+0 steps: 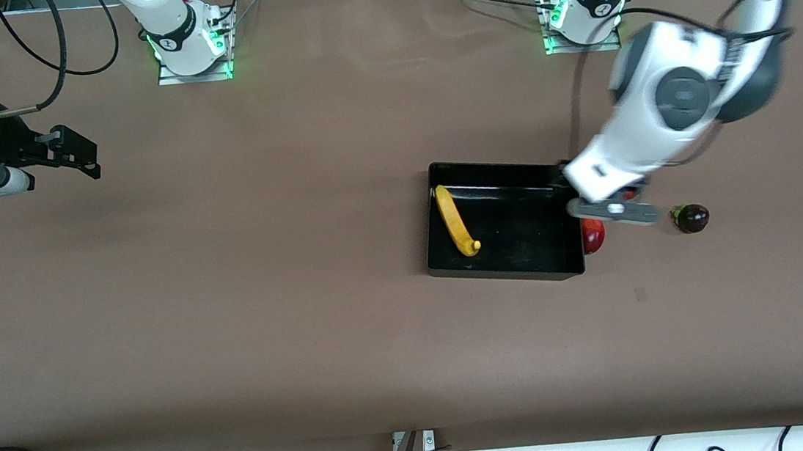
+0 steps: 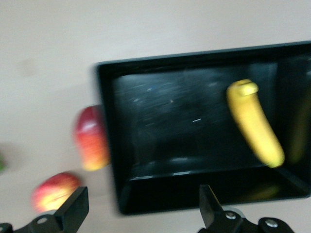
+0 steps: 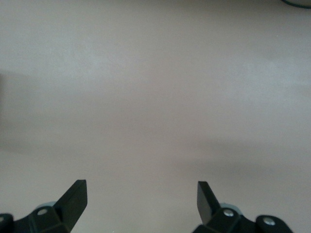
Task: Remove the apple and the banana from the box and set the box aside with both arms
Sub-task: 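Reach the left gripper into the box and grasp the yellow banana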
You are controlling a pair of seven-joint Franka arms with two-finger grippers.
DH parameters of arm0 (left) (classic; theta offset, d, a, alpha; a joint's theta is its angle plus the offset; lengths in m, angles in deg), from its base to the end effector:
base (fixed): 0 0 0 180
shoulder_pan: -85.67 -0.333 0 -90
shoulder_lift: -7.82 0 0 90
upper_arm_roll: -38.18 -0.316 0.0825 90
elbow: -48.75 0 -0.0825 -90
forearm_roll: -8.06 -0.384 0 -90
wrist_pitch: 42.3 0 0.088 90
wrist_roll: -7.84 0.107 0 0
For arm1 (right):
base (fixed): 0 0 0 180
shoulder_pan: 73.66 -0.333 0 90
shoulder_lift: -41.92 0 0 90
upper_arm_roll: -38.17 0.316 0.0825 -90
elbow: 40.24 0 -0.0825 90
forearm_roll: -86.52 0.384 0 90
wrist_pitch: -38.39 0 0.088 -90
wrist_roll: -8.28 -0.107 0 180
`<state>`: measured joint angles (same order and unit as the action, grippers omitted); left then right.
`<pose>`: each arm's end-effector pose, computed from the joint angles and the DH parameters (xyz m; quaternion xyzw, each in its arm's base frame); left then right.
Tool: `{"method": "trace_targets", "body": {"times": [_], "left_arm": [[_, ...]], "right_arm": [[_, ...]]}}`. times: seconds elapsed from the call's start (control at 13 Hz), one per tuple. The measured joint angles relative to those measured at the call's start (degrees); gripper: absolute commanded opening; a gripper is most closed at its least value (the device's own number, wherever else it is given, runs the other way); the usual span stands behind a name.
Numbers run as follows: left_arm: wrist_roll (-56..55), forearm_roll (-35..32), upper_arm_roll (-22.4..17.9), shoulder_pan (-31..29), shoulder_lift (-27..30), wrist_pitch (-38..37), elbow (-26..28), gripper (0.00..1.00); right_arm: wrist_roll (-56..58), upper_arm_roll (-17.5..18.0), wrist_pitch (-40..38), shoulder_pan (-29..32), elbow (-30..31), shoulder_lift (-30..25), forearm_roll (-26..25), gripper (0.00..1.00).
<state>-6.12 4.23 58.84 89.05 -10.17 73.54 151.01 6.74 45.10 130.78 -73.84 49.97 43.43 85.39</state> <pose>0.5814 -0.2378 0.3838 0.9946 -0.0966 -0.0345 0.0147 0.5623 0.0672 0.6118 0.9988 0.0489 0.0065 0.0078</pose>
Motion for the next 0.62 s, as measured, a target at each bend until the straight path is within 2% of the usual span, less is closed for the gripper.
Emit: {"method": "trace_targets", "body": {"times": [0.23,0.46,0.54,0.62], "left_arm": [[-6.15,-0.08,0.18,6.57,-9.63,11.64,-0.11,1.0],[-8.72,-0.09,0.14,9.5,-17.81,22.09,0.12,1.0],[-9.28,-0.11,0.13,10.02,-19.67,24.45,0.22,0.95],[-9.49,-0.11,0.05,10.44,-21.03,25.65,0.24,0.58]], "right_arm": [[0.0,0.0,0.0,0.0,-0.01,0.0,0.0,1.0],[0.0,0.0,0.0,0.0,-0.02,0.01,0.0,1.0],[0.0,0.0,0.0,0.0,-0.02,0.01,0.0,1.0],[0.0,0.0,0.0,0.0,-0.01,0.02,0.0,1.0]]}}
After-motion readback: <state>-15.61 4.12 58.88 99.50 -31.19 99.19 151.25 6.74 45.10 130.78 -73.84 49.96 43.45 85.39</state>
